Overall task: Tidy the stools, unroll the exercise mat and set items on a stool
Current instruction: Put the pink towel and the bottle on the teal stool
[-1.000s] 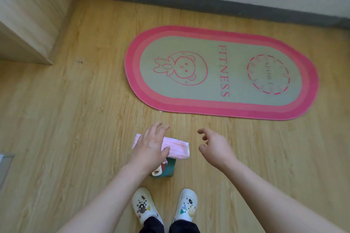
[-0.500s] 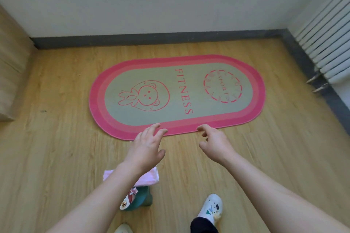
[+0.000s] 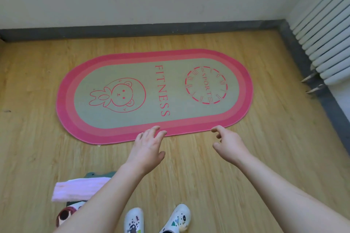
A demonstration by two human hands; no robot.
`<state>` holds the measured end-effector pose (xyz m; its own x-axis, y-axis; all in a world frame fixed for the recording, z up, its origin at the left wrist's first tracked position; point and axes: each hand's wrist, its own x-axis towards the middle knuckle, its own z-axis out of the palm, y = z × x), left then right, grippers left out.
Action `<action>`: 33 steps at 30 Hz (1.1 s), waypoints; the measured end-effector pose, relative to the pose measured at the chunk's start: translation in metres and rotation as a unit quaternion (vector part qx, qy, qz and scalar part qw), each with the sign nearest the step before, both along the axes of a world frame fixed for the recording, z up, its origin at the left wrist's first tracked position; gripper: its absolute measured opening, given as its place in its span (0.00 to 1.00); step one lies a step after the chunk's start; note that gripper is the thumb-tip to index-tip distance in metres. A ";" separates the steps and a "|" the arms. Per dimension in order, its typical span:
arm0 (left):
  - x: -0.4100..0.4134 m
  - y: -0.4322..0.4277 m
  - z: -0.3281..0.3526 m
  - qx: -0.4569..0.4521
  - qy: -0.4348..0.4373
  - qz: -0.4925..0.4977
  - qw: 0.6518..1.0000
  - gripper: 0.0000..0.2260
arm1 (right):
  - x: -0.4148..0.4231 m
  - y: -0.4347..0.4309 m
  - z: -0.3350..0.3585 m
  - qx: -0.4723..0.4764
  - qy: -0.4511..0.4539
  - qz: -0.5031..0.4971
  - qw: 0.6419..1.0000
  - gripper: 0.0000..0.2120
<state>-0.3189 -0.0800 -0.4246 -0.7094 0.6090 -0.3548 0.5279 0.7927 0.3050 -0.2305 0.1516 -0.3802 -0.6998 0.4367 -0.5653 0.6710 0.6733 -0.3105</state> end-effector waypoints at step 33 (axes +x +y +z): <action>-0.113 0.291 -0.449 -0.178 -0.129 0.041 0.975 0.49 | -0.158 0.237 -0.475 0.016 -0.092 0.285 0.954 0.37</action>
